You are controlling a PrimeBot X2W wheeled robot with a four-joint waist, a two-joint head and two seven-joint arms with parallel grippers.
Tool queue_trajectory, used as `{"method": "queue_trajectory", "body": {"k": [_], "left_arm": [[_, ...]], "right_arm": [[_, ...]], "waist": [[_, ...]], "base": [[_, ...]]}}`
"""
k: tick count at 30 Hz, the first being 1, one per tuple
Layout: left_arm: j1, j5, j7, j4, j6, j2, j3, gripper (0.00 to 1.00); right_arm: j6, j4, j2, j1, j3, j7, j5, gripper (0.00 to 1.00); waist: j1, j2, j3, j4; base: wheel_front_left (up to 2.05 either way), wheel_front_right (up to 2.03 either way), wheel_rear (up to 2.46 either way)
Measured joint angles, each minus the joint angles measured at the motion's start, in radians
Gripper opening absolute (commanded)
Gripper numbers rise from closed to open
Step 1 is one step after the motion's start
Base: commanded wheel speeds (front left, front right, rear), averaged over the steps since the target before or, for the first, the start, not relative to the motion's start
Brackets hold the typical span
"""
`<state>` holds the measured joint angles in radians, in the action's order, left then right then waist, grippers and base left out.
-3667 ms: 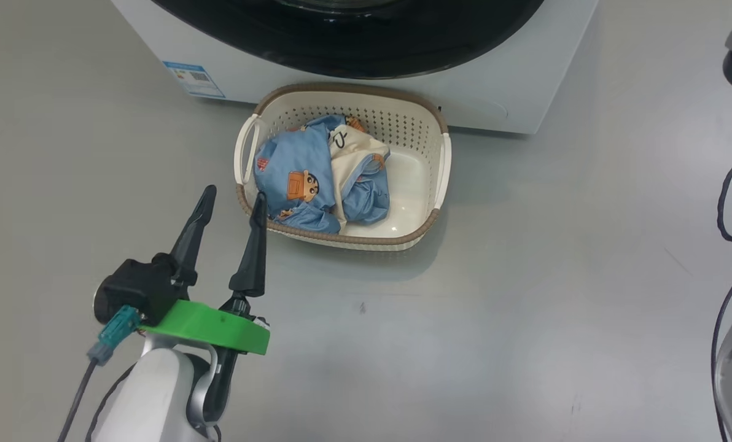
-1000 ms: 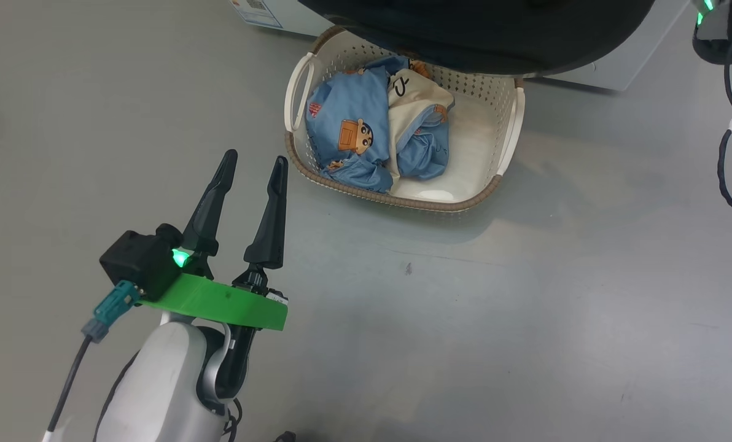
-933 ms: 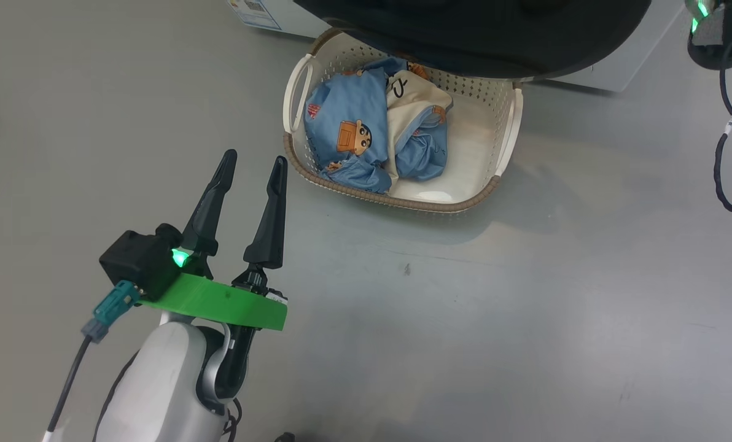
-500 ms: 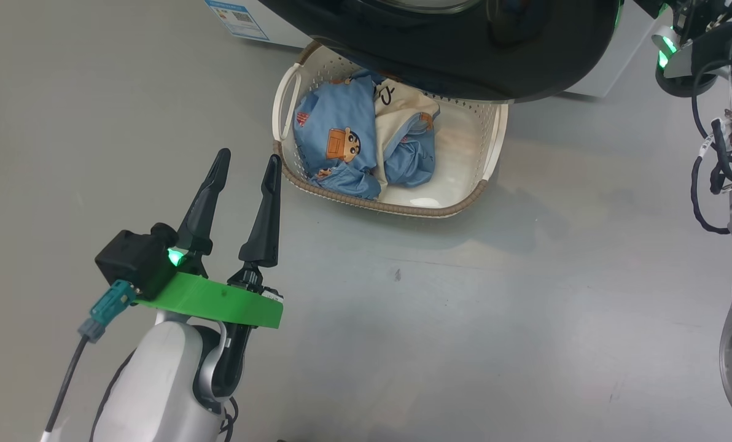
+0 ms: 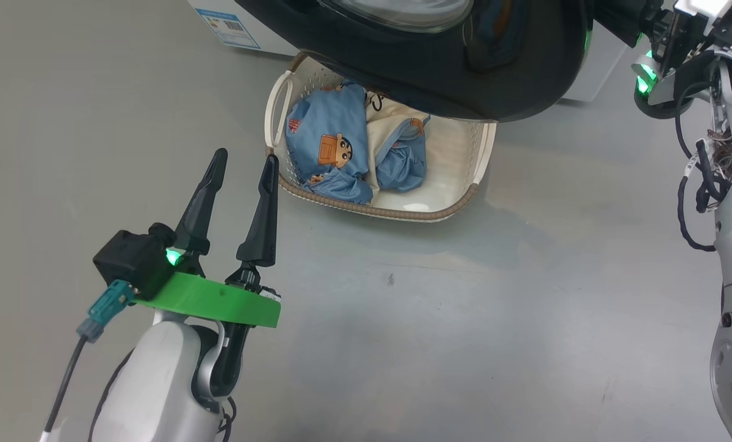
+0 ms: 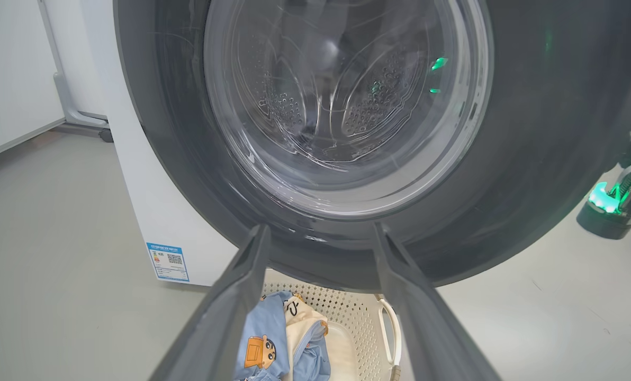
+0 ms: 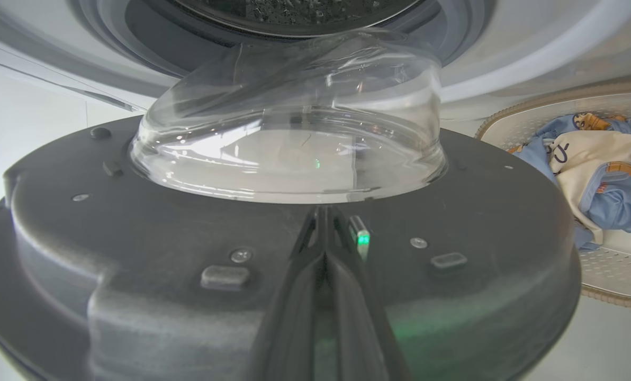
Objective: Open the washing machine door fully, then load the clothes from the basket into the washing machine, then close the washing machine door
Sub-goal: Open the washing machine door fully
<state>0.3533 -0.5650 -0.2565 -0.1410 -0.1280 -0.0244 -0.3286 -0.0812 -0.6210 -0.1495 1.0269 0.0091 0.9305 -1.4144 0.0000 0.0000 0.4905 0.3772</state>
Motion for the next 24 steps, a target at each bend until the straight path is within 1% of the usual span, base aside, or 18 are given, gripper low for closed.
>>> {"method": "queue_trajectory", "body": {"k": [5, 12, 20, 21, 22, 23, 24], "left_arm": [[-0.001, 0.002, 0.000, -0.005, 0.000, 0.000, 0.004, 1.00], [-0.005, 0.004, 0.000, -0.012, 0.000, 0.000, 0.016, 1.00], [-0.010, 0.022, 0.000, -0.012, 0.000, 0.000, 0.032, 1.00], [-0.012, 0.021, 0.000, -0.012, 0.000, 0.000, 0.034, 1.00], [-0.015, 0.020, 0.000, -0.012, 0.000, 0.000, 0.036, 1.00], [-0.017, 0.021, 0.000, -0.012, 0.000, 0.000, 0.037, 1.00], [-0.018, 0.021, 0.000, -0.012, 0.000, 0.000, 0.039, 1.00]], "right_arm": [[-0.006, 0.012, 0.000, -0.017, -0.002, 0.004, -0.001, 0.00], [-0.011, 0.014, -0.010, -0.044, -0.037, -0.045, 0.000, 0.00], [-0.018, 0.030, -0.008, -0.057, -0.071, -0.084, -0.003, 0.00], [-0.021, 0.031, -0.007, -0.060, -0.073, -0.087, -0.007, 0.09], [-0.022, 0.033, -0.007, -0.065, -0.074, -0.092, -0.008, 0.30], [-0.022, 0.034, -0.007, -0.073, -0.074, -0.092, -0.008, 0.45], [-0.023, 0.034, -0.007, -0.080, -0.075, -0.097, -0.008, 0.89]], "waist": [[0.0000, 0.0000, -0.006, -0.007], [0.0000, 0.0000, -0.027, -0.021], [0.0000, 0.0000, -0.047, -0.046], [0.0000, 0.0000, -0.049, -0.050], [0.0000, 0.0000, -0.051, -0.054], [0.0000, 0.0000, -0.053, -0.057], [0.0000, 0.0000, -0.055, -0.061]], "base": [[0.00, 0.00, 0.00], [0.00, 0.00, 0.00], [0.00, 0.00, 0.00], [0.00, 0.00, 0.00], [0.00, 0.00, 0.00], [0.00, 0.00, 0.00], [0.00, 0.00, 0.00]]}}
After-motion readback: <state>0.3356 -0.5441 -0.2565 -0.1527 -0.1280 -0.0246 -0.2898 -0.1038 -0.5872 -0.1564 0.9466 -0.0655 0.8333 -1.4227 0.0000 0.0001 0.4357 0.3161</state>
